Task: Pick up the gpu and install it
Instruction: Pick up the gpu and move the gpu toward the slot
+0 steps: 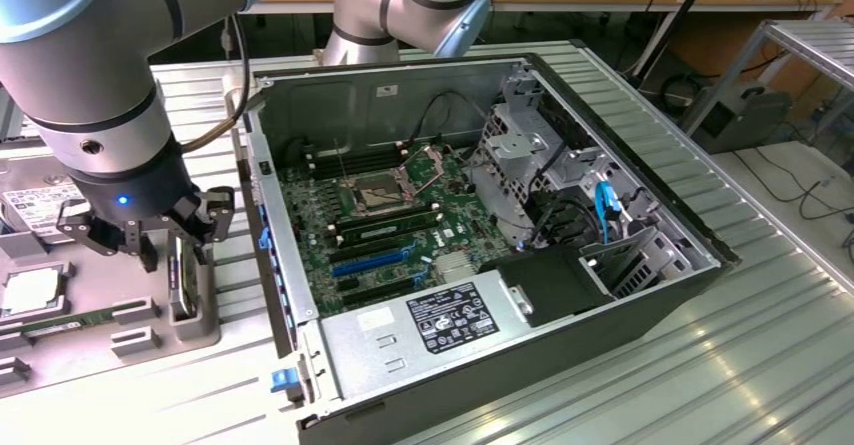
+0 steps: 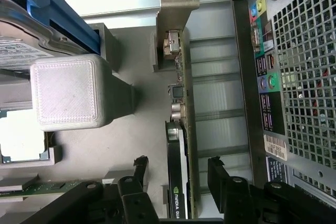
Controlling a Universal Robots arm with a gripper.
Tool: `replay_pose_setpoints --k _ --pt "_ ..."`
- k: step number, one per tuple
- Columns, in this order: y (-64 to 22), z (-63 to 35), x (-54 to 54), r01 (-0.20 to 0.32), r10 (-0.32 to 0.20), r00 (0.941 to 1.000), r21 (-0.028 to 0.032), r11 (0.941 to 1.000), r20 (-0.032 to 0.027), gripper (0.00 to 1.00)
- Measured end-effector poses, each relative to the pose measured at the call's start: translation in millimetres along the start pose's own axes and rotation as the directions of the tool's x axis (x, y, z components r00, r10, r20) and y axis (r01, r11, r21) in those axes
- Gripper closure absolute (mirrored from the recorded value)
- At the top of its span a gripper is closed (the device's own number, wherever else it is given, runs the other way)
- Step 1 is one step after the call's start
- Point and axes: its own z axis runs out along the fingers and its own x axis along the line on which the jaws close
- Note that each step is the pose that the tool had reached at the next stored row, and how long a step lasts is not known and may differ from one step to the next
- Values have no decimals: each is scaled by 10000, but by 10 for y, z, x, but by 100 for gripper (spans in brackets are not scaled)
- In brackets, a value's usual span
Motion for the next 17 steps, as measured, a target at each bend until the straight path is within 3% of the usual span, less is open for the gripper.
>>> replay_pose_setpoints --k 1,3,4,11,12,16,17 --pt "0 0 0 0 0 10000 0 10000 0 47" --pt "0 0 0 0 0 10000 0 10000 0 48" --pt "0 0 0 0 0 10000 0 10000 0 56" --pt "16 1 0 0 0 10000 4 10000 0 57" --pt "16 1 0 0 0 10000 4 10000 0 64" --pt "16 1 0 1 -1 10000 4 10000 0 65" --pt "16 1 0 1 -1 10000 4 10000 0 73"
